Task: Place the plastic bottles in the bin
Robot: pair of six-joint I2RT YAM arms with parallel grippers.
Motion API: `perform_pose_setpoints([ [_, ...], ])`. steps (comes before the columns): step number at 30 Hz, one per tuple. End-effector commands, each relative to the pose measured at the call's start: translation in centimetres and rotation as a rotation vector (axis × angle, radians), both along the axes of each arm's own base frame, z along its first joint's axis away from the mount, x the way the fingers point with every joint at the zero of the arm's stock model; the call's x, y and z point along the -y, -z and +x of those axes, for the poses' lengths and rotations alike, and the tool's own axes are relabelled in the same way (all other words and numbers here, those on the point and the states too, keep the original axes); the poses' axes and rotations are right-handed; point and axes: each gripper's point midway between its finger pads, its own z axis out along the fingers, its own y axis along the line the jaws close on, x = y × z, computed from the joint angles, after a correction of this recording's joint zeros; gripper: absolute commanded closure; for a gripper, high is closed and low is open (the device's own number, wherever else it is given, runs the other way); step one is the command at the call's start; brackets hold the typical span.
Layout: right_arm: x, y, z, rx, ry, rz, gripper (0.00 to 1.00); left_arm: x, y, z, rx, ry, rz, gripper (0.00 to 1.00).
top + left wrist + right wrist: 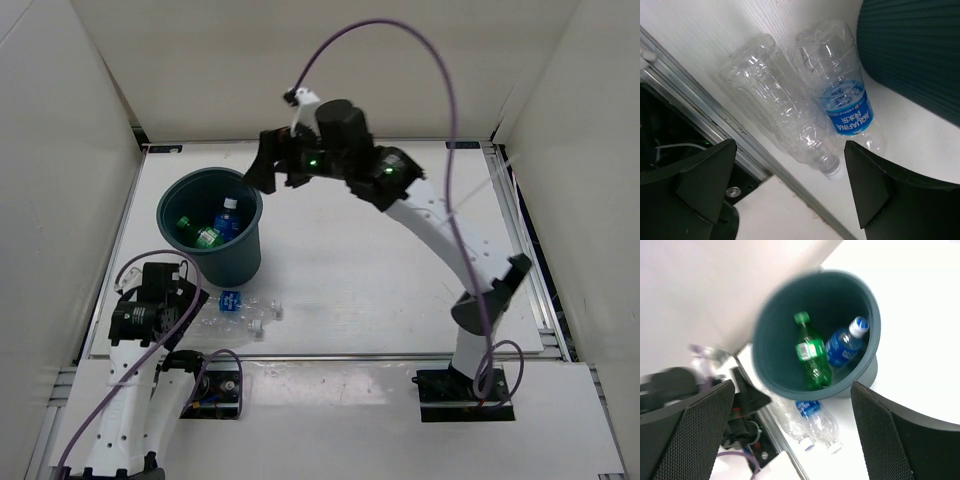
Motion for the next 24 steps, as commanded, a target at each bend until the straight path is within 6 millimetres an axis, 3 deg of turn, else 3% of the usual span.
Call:
perform_pose_setpoints([
  [1, 3.1, -3.8, -1.0, 0.056, 0.007, 0.041, 0.0, 0.4, 0.4, 0.6, 0.025, -0.131, -0.076, 0.0],
  [3, 3.7, -3.4, -1.5, 0.027, -0.014, 0.02, 0.0, 0.8, 0.7, 1.4, 0.053, -0.192, -0.122, 0.0],
  [8, 4.1, -3.1, -2.6, -0.021, -0.088, 0.015, 0.0, 1.9, 3.7, 1.1, 0.017, -0.303, -0.226, 0.0],
  [12, 4.8, -2.1, -1.8, -0.055, -0.071, 0.001, 0.0, 2.1, 5.4, -0.2, -0.037, -0.345, -0.24, 0.0],
  [16, 5.8, -2.1, -1.8, -0.071, -0.071, -0.003, 0.0, 2.1, 6.3, 0.1, -0.019, -0.383, -0.261, 0.0],
  [20, 6.6, -2.4, -1.6, -0.081, -0.057, 0.003, 0.0, 2.9, 7.4, -0.1, -0.043, -0.39, -0.304, 0.09],
  [24, 6.9, -2.1, -1.8, -0.102, -0.063, 0.004, 0.0, 3.1, 8.5, -0.5, -0.074, -0.41, -0.316, 0.09],
])
